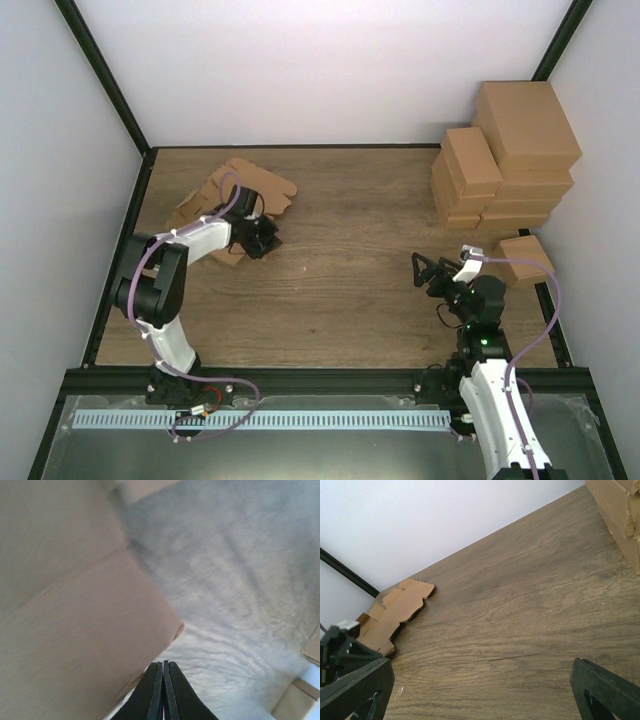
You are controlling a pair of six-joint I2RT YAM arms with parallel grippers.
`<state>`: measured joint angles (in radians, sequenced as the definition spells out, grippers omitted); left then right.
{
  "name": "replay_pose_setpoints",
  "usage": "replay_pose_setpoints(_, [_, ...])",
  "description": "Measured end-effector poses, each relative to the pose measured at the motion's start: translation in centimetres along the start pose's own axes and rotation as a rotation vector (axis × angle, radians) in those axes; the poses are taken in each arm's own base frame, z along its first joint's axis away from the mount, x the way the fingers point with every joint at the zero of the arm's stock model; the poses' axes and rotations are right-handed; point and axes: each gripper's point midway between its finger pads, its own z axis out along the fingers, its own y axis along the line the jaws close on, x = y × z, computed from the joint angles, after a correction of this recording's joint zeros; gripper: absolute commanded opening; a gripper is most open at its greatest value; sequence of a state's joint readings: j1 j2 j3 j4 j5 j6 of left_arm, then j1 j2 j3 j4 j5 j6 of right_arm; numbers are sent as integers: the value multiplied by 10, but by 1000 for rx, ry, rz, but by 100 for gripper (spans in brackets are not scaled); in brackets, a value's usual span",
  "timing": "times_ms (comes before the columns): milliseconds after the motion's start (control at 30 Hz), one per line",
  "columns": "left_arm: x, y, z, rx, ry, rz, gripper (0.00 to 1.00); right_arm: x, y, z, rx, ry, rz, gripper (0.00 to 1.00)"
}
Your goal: Fold the paper box
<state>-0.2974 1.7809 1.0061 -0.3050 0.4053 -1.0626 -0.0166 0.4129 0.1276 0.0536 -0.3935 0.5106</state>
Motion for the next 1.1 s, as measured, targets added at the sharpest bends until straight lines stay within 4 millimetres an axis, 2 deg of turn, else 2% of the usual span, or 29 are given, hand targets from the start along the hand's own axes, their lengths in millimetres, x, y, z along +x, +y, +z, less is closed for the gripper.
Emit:
replay_pose_setpoints(67, [-4, -19, -8, -4, -26, 52, 4, 0, 0, 0, 1, 1, 0, 100])
replay_pose_setpoints(133, [-19, -37, -26, -12, -106, 108, 6, 0, 0, 0, 1, 1, 1, 100])
replay_pose_setpoints(233, [-45, -57, -73, -30, -271, 181, 8, 0, 0, 0, 1, 1, 0, 100])
replay_pose_setpoints(300, [-59, -60, -104, -32, -350, 204, 12, 0, 0, 0, 1, 1, 0, 100])
replay_pose_setpoints(400, [-81, -40, -130, -55, -411, 193, 24, 0, 0, 0, 1, 1, 0, 100])
replay_pose_setpoints(500, [-88, -1, -128, -98, -395, 163, 42, 0, 0, 0, 0, 1, 0, 100])
replay_pose_setpoints(533, [-83, 14, -121, -112, -369, 154, 48, 0, 0, 0, 0, 1, 0, 100])
replay_pose_setpoints(600, [-67, 39, -106, -144, -307, 151, 50, 0, 0, 0, 0, 1, 0, 100])
replay_pose_setpoints(700, [-45, 60, -92, -151, -226, 146, 58, 0, 0, 0, 0, 0, 0, 100])
replay_pose_setpoints(800, [-31, 53, -83, -55, -173, 160, 75, 0, 0, 0, 0, 0, 0, 100])
replay_pose_setpoints(867, [-23, 46, -78, 8, -141, 173, 80, 0, 0, 0, 0, 0, 0, 100])
replay_pose_setpoints(1033, [-14, 22, -79, 46, -143, 321, 76, 0, 0, 0, 0, 0, 0, 100])
replay_pose_setpoints(1100, [-14, 8, -84, 35, -185, 426, 67, 0, 0, 0, -1, -1, -1, 100])
